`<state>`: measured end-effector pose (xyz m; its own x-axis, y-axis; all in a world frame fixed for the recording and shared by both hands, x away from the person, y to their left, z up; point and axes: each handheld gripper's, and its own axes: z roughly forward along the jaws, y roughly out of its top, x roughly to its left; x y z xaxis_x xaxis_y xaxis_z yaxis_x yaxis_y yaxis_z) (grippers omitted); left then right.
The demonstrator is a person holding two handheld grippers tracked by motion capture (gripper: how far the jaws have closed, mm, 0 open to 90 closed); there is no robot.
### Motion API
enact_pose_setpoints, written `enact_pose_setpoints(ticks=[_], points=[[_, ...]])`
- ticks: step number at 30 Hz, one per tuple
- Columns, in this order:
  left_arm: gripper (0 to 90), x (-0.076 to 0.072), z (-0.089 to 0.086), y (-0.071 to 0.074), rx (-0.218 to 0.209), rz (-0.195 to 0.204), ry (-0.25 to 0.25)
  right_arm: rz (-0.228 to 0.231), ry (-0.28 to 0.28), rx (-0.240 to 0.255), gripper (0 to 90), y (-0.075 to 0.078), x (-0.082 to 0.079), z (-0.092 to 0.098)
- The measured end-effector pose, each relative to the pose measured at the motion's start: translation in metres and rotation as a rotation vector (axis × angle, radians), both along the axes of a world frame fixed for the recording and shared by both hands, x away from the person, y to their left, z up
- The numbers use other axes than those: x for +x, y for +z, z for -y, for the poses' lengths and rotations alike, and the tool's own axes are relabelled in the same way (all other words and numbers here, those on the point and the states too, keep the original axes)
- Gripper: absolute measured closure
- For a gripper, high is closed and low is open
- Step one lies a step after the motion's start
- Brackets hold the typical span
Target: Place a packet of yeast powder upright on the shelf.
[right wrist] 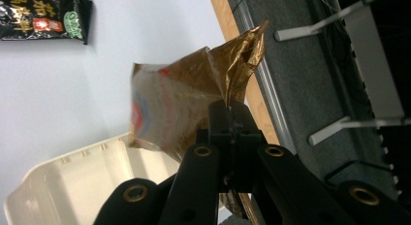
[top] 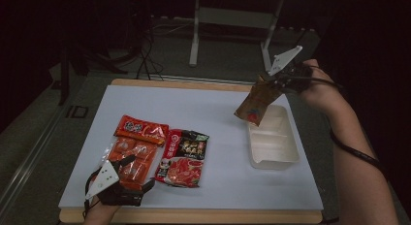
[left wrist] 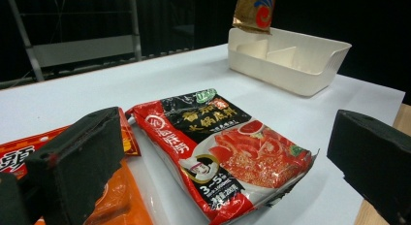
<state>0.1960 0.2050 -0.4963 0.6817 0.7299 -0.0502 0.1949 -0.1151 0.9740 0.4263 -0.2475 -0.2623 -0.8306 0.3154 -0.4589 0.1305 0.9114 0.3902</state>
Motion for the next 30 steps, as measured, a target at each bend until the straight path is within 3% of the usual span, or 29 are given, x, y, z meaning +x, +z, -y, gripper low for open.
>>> enact_pose_setpoints(ticks=[6,9,15,25,30], points=[[0.3,-0.002,-0.001,0.000,-0.004,-0.002,0.006,0.010,-0.046,-0.007,90.0,-0.003,0.010,0.012],[0.3,-0.004,-0.001,-0.001,0.001,-0.004,0.013,0.040,-0.080,-0.054,90.0,-0.007,0.017,0.017],[0.3,-0.006,-0.003,-0.001,0.000,-0.008,0.023,0.065,-0.114,-0.075,90.0,-0.010,0.027,0.026],[0.2,-0.009,-0.004,-0.002,-0.002,-0.011,0.030,0.073,-0.157,-0.166,90.0,-0.025,0.043,0.031],[0.2,-0.010,-0.005,-0.002,-0.003,-0.011,0.034,0.118,-0.163,-0.205,90.0,-0.034,0.048,0.030]])
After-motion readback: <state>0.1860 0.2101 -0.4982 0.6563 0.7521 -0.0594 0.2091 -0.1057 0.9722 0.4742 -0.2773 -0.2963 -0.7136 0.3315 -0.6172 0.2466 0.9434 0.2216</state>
